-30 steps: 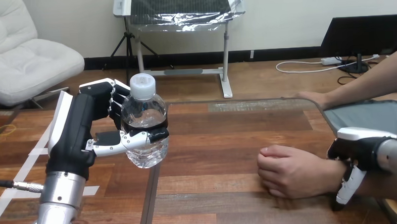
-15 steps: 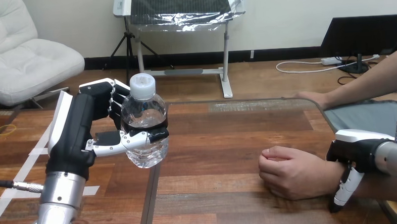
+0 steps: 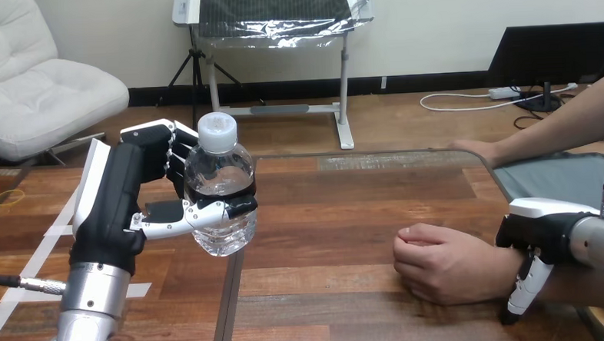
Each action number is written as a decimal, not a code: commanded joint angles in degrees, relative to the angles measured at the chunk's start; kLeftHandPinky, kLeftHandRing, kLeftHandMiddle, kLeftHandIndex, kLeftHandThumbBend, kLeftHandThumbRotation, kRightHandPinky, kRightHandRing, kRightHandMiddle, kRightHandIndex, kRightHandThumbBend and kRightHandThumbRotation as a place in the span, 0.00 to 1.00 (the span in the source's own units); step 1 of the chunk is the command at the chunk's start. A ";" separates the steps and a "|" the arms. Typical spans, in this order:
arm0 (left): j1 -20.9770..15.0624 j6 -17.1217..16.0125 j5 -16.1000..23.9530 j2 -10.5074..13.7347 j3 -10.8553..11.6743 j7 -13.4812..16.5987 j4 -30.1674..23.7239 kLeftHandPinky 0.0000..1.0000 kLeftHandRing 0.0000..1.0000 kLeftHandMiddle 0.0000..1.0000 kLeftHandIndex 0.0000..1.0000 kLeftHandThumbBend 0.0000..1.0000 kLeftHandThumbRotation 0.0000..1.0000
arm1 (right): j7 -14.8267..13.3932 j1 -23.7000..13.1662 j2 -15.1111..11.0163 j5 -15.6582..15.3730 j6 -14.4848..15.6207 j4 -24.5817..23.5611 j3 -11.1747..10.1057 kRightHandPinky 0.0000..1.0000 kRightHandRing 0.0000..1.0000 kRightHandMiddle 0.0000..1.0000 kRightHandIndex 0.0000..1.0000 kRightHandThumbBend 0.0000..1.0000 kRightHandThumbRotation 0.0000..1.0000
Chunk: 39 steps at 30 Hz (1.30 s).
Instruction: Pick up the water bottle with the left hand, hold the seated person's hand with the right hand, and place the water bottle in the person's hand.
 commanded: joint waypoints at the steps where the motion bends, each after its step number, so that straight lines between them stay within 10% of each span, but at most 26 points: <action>1: -2.13 -1.91 -0.07 -0.35 1.58 1.28 -2.93 0.23 0.28 0.32 0.35 0.73 0.00 | -0.43 2.13 0.34 1.55 0.01 1.03 -1.33 0.20 0.28 0.38 0.41 0.84 0.00; 39: -3.49 -5.40 -0.50 -1.28 0.35 1.02 1.46 0.22 0.28 0.33 0.36 0.72 0.00 | 0.27 4.63 -0.88 6.41 -0.41 -7.78 -8.27 0.21 0.30 0.38 0.34 0.83 0.00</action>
